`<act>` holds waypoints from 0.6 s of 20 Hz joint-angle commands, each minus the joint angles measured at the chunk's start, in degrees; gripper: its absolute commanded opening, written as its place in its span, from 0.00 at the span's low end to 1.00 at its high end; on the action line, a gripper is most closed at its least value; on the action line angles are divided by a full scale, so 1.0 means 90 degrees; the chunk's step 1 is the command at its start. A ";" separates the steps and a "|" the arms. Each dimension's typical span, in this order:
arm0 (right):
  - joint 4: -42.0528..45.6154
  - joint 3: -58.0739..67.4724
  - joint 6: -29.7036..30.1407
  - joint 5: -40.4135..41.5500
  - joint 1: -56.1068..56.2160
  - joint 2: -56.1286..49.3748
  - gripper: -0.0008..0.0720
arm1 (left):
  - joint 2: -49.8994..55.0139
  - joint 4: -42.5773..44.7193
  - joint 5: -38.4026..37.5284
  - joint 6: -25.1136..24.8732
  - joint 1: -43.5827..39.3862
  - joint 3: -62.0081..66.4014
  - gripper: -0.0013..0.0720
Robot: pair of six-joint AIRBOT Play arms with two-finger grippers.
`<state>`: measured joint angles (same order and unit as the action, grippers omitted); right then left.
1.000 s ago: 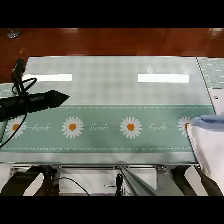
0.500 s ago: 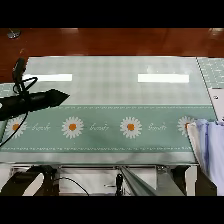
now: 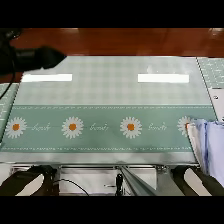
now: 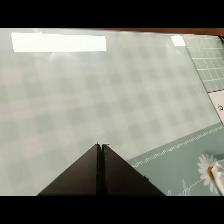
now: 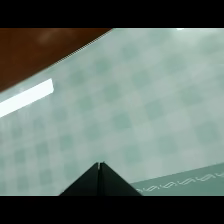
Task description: Fold the shirts.
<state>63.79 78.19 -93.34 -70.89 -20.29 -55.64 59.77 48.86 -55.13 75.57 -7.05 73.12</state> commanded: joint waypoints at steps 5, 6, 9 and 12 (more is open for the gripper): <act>0.4131 -0.1030 -0.1668 -0.0109 0.3774 -0.2140 0.04 | 0.0687 0.3713 -0.0498 0.2431 -0.1018 -0.0945 0.04; 0.4146 -0.1200 -0.1848 0.0005 0.3774 -0.2193 0.04 | 0.0692 0.3696 -0.0471 0.2426 -0.0993 -0.1156 0.04; 0.4133 -0.1287 -0.1889 0.0163 0.3774 -0.2217 0.04 | 0.0736 0.3699 -0.0376 0.2331 -0.0993 -0.1241 0.04; 0.4138 -0.1287 -0.1887 0.0165 0.3774 -0.2217 0.04 | 0.0741 0.3694 -0.0379 0.2334 -0.1005 -0.1243 0.04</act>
<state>99.26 67.40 -109.06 -69.89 12.82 -74.89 66.22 80.44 -58.78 95.64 -15.88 62.94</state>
